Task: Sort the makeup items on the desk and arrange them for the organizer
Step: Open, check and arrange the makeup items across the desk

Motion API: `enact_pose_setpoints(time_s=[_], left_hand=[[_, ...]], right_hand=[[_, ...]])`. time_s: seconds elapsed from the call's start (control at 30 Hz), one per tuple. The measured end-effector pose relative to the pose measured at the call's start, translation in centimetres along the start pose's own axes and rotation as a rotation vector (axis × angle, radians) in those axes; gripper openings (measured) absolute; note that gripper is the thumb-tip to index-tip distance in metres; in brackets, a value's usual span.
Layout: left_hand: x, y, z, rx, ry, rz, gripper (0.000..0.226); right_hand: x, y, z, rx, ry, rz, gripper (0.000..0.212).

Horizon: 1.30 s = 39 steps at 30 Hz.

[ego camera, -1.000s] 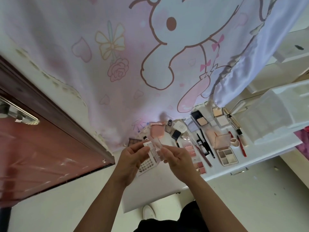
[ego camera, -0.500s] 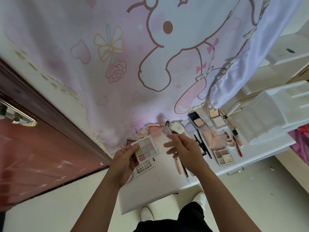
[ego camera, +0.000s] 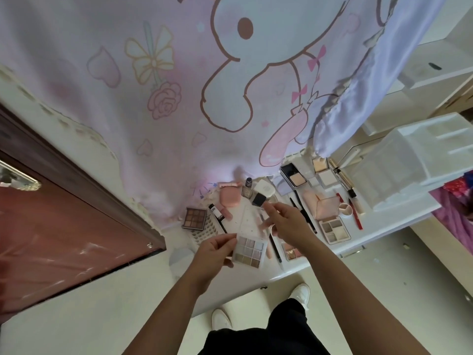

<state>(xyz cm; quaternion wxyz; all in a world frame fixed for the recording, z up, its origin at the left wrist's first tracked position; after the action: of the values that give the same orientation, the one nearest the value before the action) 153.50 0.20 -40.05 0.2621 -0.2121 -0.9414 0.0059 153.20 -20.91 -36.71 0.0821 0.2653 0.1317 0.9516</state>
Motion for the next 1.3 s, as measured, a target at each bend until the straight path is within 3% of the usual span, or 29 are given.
enact_pose_setpoints(time_s=[0.2,0.47,0.7,0.9,1.03,1.2,1.3], left_hand=[[-0.8,-2.0,5.0,0.025,0.167,-0.122,0.016],[-2.4,-3.5,8.7,0.099,0.364,-0.252,0.010],[-4.2,-3.6,11.0,0.095,0.490,-0.341,0.007],[-5.1,-3.7,12.4,0.071,0.499,-0.466,0.006],[-6.1,-4.0,12.6,-0.046,0.448,-0.483,0.012],[-6.4,-4.4,11.8,-0.392,0.385,-0.473,0.014],[-6.3,-4.1,11.8,-0.370,0.384,-0.445,0.015]], right_hand=[[0.1,-0.9,-6.2,-0.304,-0.265,0.071,0.028],[-1.0,-2.2,-11.8,-0.112,-0.427,0.206,0.039],[-2.0,-2.9,-14.1,-0.085,-0.477,0.149,0.039],[-1.8,-2.9,-14.8,0.207,-0.402,0.121,0.040],[-1.7,-2.6,-14.5,0.256,-0.381,0.108,0.040],[-1.6,-2.2,-14.5,0.286,-0.357,0.093,0.038],[-1.6,-2.1,-14.5,0.285,-0.351,0.087,0.039]])
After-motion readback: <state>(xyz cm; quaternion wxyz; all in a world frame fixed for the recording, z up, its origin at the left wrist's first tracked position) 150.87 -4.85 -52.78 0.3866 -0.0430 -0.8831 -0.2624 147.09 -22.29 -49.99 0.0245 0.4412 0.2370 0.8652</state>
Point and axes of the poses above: each hand's wrist, its own x-axis away from the middle knuckle, its own y-axis out of the back of the hand, z = x × y, the point moved 3 cm from there along -x, towards the middle knuckle, and after that the axes turned 4 degrees about -y, right-handed, at the moved point
